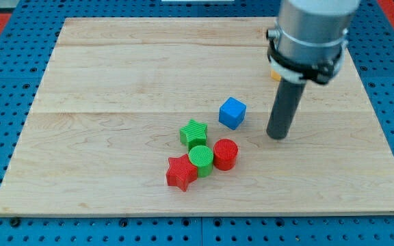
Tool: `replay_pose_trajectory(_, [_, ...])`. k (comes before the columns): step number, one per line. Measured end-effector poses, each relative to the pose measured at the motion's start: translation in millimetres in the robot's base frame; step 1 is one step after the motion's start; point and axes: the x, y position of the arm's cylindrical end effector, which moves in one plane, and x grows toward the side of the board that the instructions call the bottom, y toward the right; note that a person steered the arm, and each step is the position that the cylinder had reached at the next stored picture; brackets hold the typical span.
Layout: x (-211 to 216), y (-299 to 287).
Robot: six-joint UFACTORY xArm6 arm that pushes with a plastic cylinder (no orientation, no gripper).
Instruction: Move the blue blocks horizontal left to the yellow hexagon
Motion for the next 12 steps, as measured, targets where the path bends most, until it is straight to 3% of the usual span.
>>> replay_pose_trajectory(2, [-75.4, -76.8])
replay_pose_trajectory(4, [-89.1, -90.1])
replay_pose_trajectory(5, [-88.7, 18.6])
replay_pose_trajectory(6, [-121.1, 88.5])
replay_pose_trajectory(7, [-178.9, 102.8])
replay_pose_trajectory(8, [-205.2, 115.3])
replay_pose_trajectory(10, [-203.3, -52.5])
replay_pose_trajectory(12, [-199.9, -148.0])
